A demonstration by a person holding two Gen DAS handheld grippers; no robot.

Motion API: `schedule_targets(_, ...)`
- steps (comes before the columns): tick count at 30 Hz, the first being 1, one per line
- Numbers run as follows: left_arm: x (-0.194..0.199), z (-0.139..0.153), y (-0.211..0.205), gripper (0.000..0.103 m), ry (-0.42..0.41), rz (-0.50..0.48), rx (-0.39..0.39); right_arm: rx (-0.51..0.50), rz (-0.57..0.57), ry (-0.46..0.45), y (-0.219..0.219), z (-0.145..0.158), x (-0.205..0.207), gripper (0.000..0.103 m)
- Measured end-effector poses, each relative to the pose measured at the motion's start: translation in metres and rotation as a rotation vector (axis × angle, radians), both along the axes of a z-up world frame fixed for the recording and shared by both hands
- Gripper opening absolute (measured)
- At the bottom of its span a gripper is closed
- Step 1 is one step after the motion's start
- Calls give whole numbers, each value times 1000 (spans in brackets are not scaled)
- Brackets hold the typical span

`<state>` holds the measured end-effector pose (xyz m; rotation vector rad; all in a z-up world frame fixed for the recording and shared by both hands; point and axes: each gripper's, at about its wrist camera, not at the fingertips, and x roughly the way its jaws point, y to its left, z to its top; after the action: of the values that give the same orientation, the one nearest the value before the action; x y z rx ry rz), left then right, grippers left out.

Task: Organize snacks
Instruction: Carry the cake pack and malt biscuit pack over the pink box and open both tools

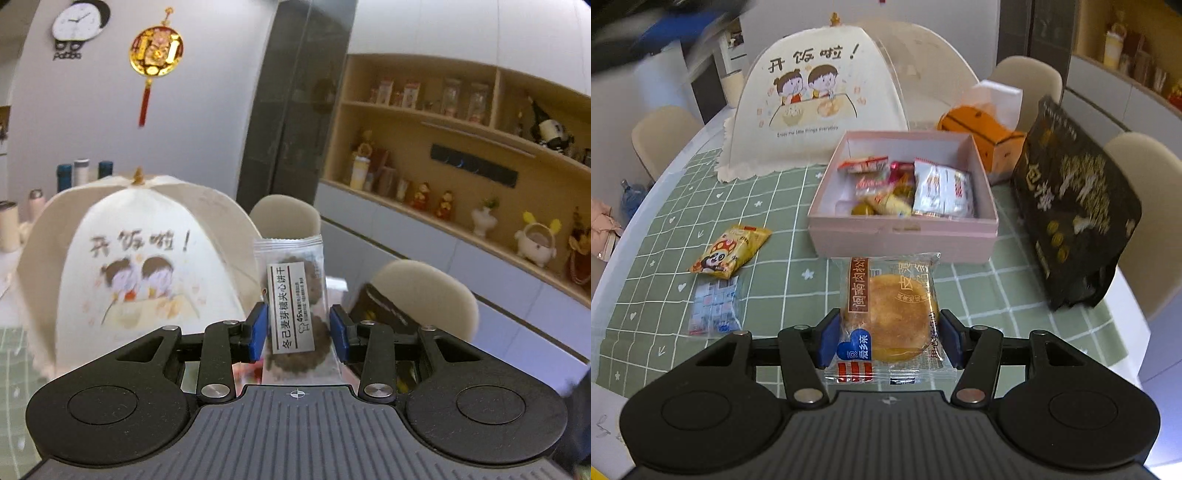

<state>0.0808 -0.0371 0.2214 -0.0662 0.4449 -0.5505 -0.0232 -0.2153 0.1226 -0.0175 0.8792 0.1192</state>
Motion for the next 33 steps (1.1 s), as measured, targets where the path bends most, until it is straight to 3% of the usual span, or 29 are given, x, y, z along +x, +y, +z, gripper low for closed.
schedule_targets(3,51,-15,-23,41,143,-5,-30,-28,8,-25,-7,3,-1,56)
schedule_targets(7,96,-69,-46,42,303,7,-31,-22,-8,-9,-25,-4,2,56)
schedule_targets(10,108,-109,-50,38,367,14,-8,-13,-28,11,-38,-10,5,56)
schedule_targets(12,110,-123,-46,38,414,21,-36,-11,-35,15,-45,-12,8,56)
schedule_targets(15,98,-128,-23,38,466,48,-157,-5,-38,6,-54,-7,19,53)
schedule_targets(17,76,-128,-1,38,452,84,-210,18,-28,-13,-58,3,31,50)
schedule_targets(23,8,-139,60,38,478,196,-182,-2,23,-143,-55,52,91,48)
schedule_targets(26,-21,-149,84,38,510,261,-146,30,17,-152,-60,66,108,50)
schedule_targets(28,-35,-155,92,38,526,273,-129,29,7,-121,-62,61,108,69)
schedule_targets(29,-41,-158,94,38,536,277,-121,20,4,-100,-62,55,105,74)
schedule_targets(33,-56,-175,93,38,581,255,-95,-43,14,28,-57,5,76,77)
